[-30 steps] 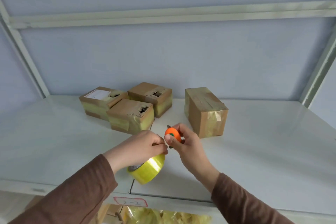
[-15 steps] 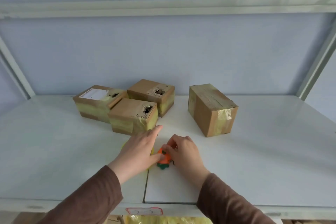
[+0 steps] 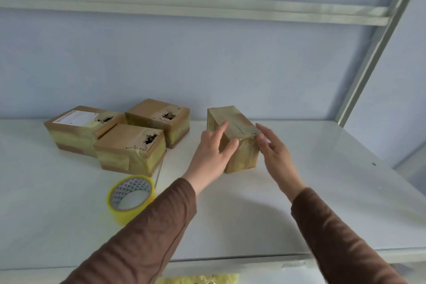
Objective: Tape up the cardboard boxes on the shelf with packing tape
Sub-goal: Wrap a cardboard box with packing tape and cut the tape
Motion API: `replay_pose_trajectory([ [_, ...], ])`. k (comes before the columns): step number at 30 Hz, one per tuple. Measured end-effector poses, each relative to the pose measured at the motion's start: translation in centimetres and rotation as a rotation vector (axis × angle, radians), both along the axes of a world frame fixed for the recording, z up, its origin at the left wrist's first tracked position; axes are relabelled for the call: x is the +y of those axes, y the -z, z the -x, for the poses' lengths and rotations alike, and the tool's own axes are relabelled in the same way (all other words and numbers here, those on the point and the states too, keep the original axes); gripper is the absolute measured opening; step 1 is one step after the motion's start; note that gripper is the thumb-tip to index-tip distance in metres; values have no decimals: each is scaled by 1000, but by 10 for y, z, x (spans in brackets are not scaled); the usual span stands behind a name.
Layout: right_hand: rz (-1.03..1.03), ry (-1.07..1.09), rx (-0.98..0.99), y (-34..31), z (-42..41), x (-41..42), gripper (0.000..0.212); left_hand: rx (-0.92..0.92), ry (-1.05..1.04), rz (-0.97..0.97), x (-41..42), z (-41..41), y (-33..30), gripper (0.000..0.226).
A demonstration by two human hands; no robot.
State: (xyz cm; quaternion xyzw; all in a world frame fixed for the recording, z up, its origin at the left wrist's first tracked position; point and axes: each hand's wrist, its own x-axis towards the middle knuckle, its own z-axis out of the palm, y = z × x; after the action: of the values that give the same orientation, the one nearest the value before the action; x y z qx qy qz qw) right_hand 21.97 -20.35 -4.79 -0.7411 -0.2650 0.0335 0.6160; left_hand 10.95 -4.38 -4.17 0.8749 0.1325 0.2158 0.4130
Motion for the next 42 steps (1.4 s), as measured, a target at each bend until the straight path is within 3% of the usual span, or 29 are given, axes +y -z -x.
replay_pose_trajectory([
  [6, -44, -7, -132, 11, 22, -4, 22, -117, -105, 20, -8, 5, 14, 39],
  [9, -61, 21, -167, 20, 41, -7, 35, -205, -138, -32, -14, 23, 23, 35],
  [16, 138, 121, -435, 32, 46, 2, 38, -271, -199, -151, -26, 31, 32, 46],
  [21, 181, 17, -504, 42, 39, -1, 51, -229, -148, -139, -25, 31, 38, 68],
  [24, 174, -37, -432, 42, 36, -4, 57, -202, -78, -60, -26, 30, 34, 69],
  [27, 80, -57, -297, 36, 40, -6, 49, -185, -66, -49, -30, 34, 25, 64],
  [30, 17, -72, -142, 27, 44, -5, 62, -208, -19, 71, -49, 46, 23, 71],
  [34, 116, -158, -185, 9, 25, -18, 77, -280, 103, 266, -76, 65, 34, 90],
  [39, 243, -523, -111, -16, -9, -47, 63, -511, -288, 137, -38, 76, 18, 48],
  [42, 261, -627, -13, -29, -17, -55, 63, -469, -318, 401, -9, 75, 9, 60],
])
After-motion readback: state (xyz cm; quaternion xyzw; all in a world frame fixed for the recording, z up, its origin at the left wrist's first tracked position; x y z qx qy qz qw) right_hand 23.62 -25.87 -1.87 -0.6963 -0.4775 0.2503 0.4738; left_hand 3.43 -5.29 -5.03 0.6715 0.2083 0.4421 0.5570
